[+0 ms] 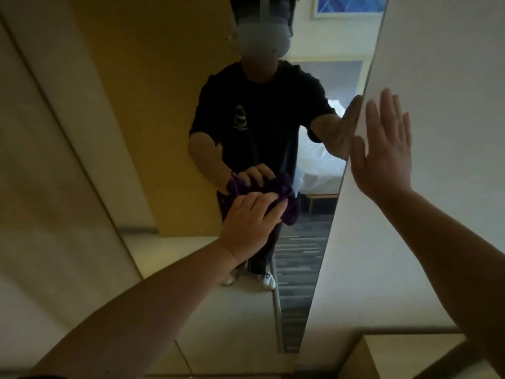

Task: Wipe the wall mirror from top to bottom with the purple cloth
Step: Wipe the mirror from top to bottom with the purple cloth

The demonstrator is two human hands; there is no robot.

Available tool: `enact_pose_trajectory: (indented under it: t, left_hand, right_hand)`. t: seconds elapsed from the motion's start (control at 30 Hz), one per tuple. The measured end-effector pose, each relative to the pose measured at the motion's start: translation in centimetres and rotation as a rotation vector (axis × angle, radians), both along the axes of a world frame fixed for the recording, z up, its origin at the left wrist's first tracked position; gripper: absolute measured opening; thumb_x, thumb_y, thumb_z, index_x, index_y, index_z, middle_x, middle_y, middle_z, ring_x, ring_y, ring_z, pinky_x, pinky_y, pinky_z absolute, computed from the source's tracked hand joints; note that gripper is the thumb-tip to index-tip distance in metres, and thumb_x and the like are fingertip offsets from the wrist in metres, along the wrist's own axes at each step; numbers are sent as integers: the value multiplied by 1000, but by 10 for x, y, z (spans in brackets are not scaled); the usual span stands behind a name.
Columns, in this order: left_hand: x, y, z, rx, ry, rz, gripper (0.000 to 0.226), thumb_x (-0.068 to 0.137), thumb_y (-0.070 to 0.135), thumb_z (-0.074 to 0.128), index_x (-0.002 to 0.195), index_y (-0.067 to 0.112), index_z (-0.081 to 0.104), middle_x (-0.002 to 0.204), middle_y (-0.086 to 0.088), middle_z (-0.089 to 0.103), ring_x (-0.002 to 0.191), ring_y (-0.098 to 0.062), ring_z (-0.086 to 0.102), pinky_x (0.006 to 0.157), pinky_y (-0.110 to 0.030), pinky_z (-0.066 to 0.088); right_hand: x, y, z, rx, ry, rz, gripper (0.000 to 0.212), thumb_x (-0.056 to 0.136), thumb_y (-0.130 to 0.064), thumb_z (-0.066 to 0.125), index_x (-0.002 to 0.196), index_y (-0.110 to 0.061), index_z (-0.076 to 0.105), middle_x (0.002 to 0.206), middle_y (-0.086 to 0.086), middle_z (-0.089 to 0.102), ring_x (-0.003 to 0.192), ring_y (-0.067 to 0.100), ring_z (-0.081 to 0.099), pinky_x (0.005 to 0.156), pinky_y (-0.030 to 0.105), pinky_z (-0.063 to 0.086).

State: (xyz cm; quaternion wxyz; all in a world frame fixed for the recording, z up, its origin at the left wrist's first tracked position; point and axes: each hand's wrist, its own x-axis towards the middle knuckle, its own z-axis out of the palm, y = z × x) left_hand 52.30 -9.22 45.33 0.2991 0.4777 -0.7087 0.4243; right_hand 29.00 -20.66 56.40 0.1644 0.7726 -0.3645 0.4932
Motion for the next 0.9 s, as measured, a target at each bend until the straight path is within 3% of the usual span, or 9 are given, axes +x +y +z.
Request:
enact_pose_trajectory:
  t: [0.23,0.33,0.47,0.67,0.8,0.9]
  left_hand:
    - [98,79,-8,-96,65,138,29,96,22,70,123,11,68,116,-12,65,101,-31,59,81,-43,46]
    - [138,96,-25,-129,63,164,35,93,23,72,125,11,66,118,-12,63,101,-32,59,82,-46,48]
    - [178,102,-61,-241,25,176,39,93,26,68,129,14,57,122,-10,55,103,-32,58,84,-46,47]
    - [204,89,-121,-427,13,171,33,106,29,50,128,7,60,121,-16,55,101,-39,59,88,-50,45]
    - [202,80,-154,-487,8,141,38,107,32,43,128,5,59,120,-20,57,101,-40,58,87,-52,47]
    - [197,74,-166,-530,9,131,36,104,27,50,128,3,61,120,-21,58,100,-42,59,85,-55,49]
  right_hand:
    - [88,70,-74,-54,155,280,56,101,-18,40,155,-10,29,165,12,13,153,33,10,122,57,13]
    - [126,80,-99,-138,185,349,48,101,-18,42,147,-4,43,162,16,22,152,35,14,118,63,18]
    - [167,88,-149,-241,150,386,46,102,-22,43,143,-3,48,159,16,27,153,31,12,121,59,13]
    - [190,76,-226,-375,115,273,48,102,-25,45,146,-5,47,159,15,32,151,31,18,123,54,12]
    - [190,57,-247,-334,158,110,54,104,-34,35,152,-8,35,164,12,18,153,24,1,124,49,0]
    - [192,43,-252,-375,206,-35,60,105,-42,25,156,-11,25,166,10,11,154,25,-1,124,51,-1]
